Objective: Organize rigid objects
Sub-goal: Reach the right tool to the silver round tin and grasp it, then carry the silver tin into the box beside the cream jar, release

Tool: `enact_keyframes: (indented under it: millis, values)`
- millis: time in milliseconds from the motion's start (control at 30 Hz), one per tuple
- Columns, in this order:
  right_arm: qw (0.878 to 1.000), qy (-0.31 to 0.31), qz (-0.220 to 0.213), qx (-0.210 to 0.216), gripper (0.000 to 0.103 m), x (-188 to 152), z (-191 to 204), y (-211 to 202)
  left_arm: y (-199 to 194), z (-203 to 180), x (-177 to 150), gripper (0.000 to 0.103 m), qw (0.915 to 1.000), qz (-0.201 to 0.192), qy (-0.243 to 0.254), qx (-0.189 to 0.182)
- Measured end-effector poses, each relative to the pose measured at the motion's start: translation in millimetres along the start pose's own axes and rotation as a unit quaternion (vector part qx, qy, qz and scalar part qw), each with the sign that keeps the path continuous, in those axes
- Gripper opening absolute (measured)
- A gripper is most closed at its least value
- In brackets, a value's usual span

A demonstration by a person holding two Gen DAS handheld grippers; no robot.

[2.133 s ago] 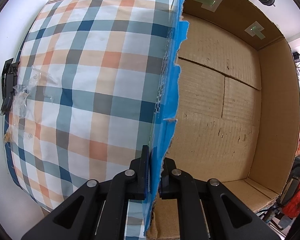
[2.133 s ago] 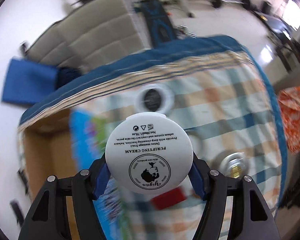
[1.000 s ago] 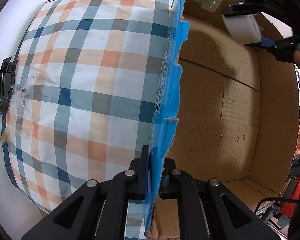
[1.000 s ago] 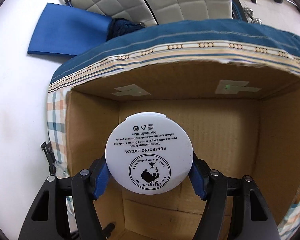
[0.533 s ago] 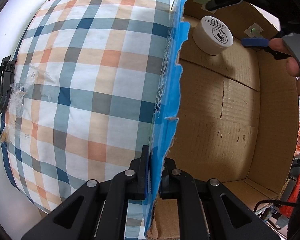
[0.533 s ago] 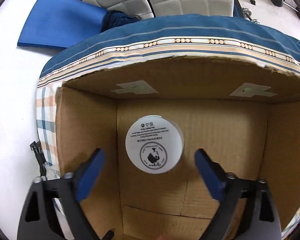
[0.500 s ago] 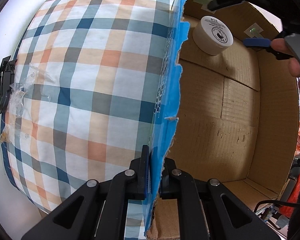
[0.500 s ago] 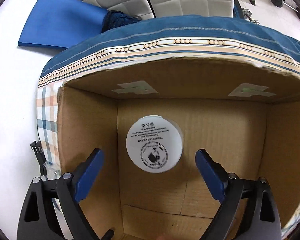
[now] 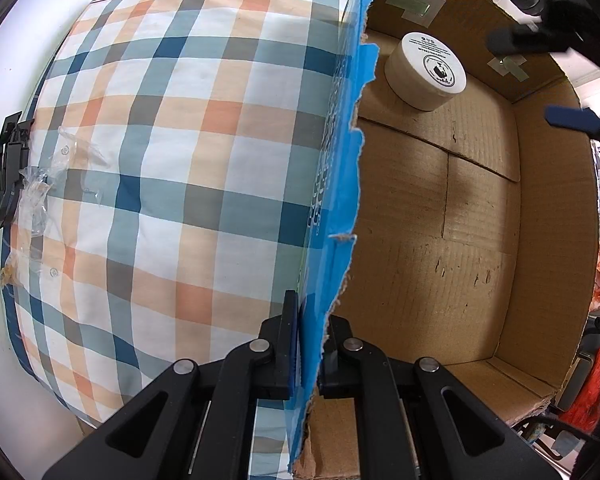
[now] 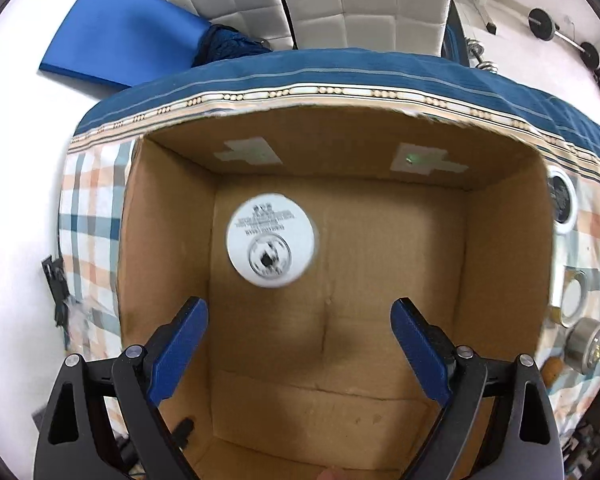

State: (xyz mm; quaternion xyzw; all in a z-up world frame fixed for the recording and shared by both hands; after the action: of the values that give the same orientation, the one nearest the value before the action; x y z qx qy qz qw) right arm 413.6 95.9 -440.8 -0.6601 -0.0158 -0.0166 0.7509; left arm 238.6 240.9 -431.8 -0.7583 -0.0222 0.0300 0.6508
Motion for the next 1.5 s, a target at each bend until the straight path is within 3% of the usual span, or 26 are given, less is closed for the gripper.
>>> enact_keyframes:
  millis: [267, 333, 500, 600, 733, 933, 1133, 1200, 1267, 1300, 1500]
  values:
    - [0.999, 0.007, -0.030, 0.014, 0.095, -28.9, -19.3, -42.8, -0.1, 1.2, -0.8, 0.005, 1.0000, 0.001, 0.001, -0.002]
    - [0.998, 0.020, -0.055, 0.015, 0.103, -31.1, -36.2, -60.8, -0.5, 0.2, -0.6, 0.005, 1.0000, 0.001, 0.002, -0.001]
    - [0.990, 0.079, -0.110, 0.030, 0.103, -32.8, -105.3, -100.8, -0.1, -1.1, -0.3, 0.005, 1.0000, 0.002, 0.004, 0.000]
    - [0.985, 0.128, -0.116, 0.001, 0.103, -41.0, -169.5, -109.9, -0.2, -1.4, 0.1, 0.005, 1.0000, 0.001, 0.005, 0.000]
    - [0.977, 0.192, -0.062, -0.068, 0.103, -67.4, -264.8, -94.7, -0.2, -2.8, 0.2, 0.005, 1.0000, 0.001, 0.005, 0.000]
    - [0.959, 0.276, 0.001, -0.069, 0.103, -100.8, -355.2, -48.2, -0.4, -2.3, -0.4, 0.005, 1.0000, 0.002, 0.004, -0.002]
    - [0.951, 0.300, 0.024, -0.073, 0.103, -112.3, -385.8, -17.0, 0.5, -1.3, -0.7, 0.005, 1.0000, 0.001, 0.004, -0.002]
    - [0.950, 0.301, 0.026, -0.075, 0.098, -111.7, -389.1, -11.4, 1.2, -0.8, -1.0, 0.005, 1.0000, 0.001, 0.004, -0.002]
    - [0.949, 0.304, 0.033, -0.072, 0.081, -111.1, -391.4, -4.7, 1.7, -0.9, -1.5, 0.005, 1.0000, 0.001, 0.005, -0.001]
    - [0.948, 0.307, 0.038, -0.072, 0.078, -112.2, -391.8, -0.2, 1.9, -1.1, -1.7, 0.005, 1.0000, 0.000, 0.004, -0.001]
    - [0.944, 0.315, 0.053, -0.076, 0.075, -114.8, -400.6, 20.8, 2.6, -2.2, -1.8, 0.005, 1.0000, 0.000, 0.004, 0.000]
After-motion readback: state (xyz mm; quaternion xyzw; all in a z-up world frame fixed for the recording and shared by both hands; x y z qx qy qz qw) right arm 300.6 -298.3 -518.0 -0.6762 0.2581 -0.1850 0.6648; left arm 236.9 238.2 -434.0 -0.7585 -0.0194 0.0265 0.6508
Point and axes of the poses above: each gripper's, at about its wrist camera, not at the fingertips, and y roughly the way its jaws point, z to its left, x to its top, the point moved 10 cm from there along y, roughly the way its jaws point, and after that the axes turned 2 degrees about -x, right-handed, at the moved point
